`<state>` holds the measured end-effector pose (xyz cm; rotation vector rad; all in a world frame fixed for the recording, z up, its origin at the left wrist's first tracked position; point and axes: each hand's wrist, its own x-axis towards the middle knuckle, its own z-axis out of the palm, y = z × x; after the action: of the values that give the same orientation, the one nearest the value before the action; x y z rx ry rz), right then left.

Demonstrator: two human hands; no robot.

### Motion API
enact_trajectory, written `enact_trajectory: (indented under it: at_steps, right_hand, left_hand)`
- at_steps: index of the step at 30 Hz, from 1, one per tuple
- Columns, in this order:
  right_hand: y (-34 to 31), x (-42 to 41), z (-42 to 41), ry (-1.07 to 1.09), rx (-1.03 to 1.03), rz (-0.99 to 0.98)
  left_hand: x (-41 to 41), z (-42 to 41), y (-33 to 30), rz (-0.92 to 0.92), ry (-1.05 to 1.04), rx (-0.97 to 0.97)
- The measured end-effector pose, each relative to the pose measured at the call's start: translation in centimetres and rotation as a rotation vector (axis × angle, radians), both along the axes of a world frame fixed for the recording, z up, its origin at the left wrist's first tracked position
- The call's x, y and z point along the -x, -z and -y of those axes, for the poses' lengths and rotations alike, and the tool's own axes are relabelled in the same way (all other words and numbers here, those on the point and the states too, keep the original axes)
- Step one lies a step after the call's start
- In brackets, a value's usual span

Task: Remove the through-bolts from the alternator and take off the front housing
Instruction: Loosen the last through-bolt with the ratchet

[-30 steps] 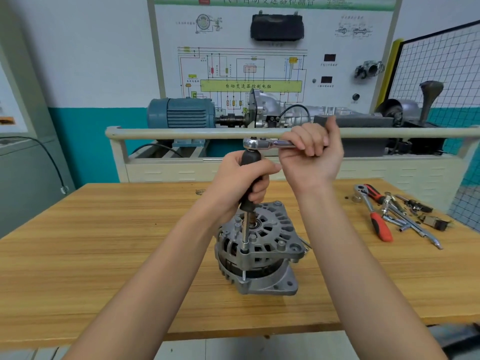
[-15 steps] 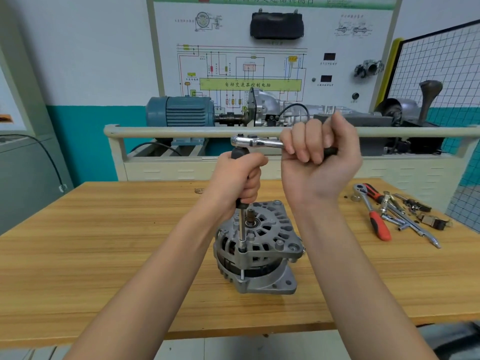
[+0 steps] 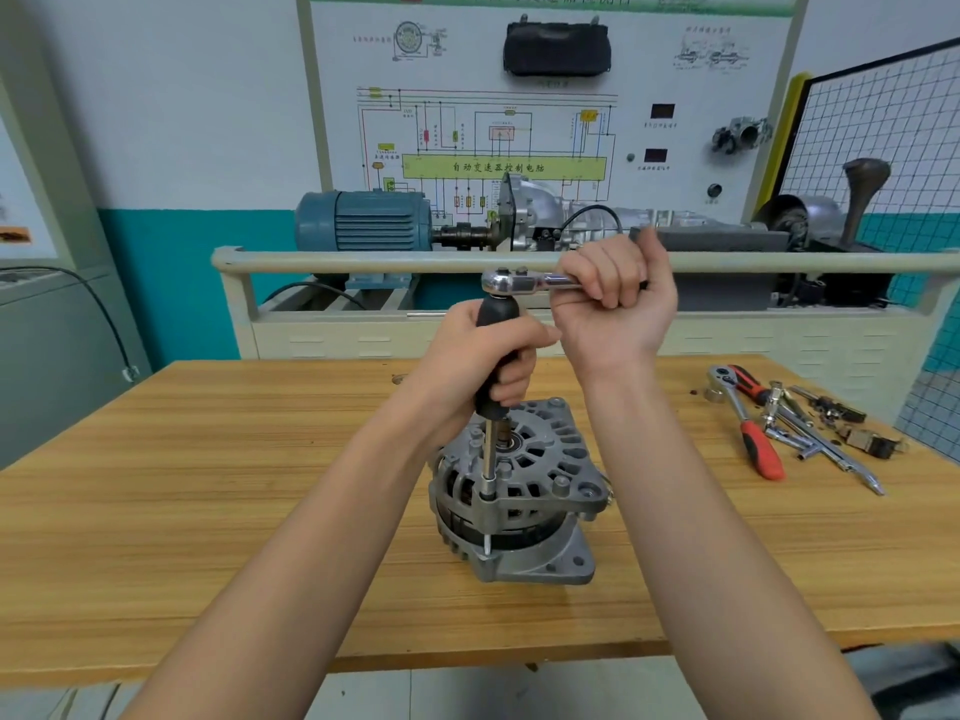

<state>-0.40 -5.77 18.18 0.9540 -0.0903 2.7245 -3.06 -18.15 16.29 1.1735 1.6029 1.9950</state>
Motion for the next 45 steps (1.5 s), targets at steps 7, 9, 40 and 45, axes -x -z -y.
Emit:
enact_trajectory:
  at_steps: [7,9,40,45]
  right_hand:
    - [0.0,0.3,0.0,0.046,0.001,0.068]
    - [-0.1,-1.1,0.6,0.185,-0.07,0.041]
    - [0.1,-2.6,1.5,0.411,-0.129,0.064]
    - [1.2,-4.8,4.5,0.988,-0.382,-0.196]
  left_hand:
    - [0.2,-0.3,-0.2,0.098,0.089,0.035]
    - [-0.1,-0.5,0.1,0.076,-0.026,0.006]
    - [-0.4,-1.0,-0.2,0.118,-0.151,0.012]
    - [-1.0,-1.8,0.1,0.092,-0.362,-0.028]
